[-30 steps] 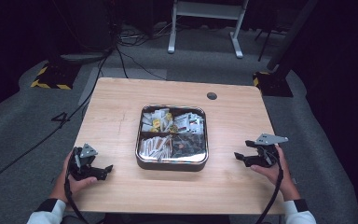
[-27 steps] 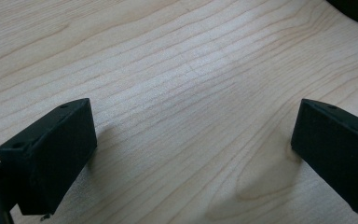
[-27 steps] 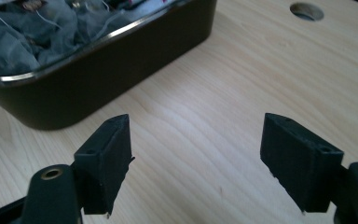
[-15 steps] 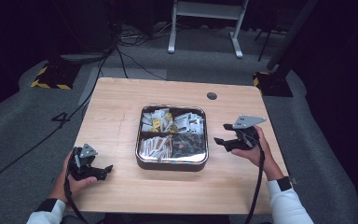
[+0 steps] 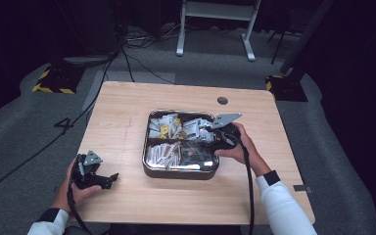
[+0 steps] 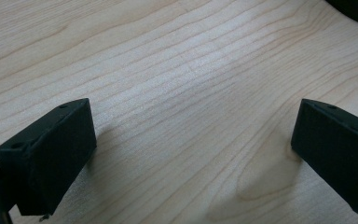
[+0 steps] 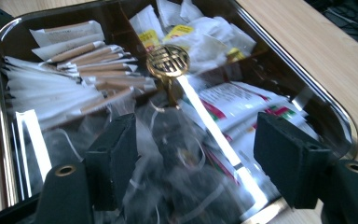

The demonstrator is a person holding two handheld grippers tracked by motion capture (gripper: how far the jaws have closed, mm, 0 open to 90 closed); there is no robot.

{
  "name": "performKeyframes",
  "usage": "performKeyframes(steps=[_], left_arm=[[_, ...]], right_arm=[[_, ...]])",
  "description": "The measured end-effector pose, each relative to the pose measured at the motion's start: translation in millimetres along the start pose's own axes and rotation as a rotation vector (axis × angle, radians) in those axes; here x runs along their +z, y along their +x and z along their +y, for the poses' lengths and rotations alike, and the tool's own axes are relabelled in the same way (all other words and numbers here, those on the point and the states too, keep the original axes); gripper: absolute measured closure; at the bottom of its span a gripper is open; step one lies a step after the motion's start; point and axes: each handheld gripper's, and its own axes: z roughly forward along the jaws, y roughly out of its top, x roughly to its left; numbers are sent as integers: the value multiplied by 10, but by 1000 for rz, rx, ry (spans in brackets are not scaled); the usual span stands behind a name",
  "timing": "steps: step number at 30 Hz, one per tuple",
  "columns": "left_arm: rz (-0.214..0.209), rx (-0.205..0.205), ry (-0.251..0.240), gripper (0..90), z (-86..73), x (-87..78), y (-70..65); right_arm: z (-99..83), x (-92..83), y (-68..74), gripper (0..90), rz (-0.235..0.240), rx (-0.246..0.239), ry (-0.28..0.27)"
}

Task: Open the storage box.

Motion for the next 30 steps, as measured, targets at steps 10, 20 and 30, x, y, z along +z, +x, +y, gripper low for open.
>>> performKeyframes(steps=[10, 20, 30], left_arm=[[0, 0, 0, 1, 0, 0, 0], [-1, 1, 0, 1, 0, 0, 1], [-2, 4, 1, 1, 1, 0, 4]], right_arm=[[215, 370, 72, 323, 41, -27, 40], [321, 658, 89, 369, 58, -13, 69], [369, 776, 122, 517, 56, 14, 66]])
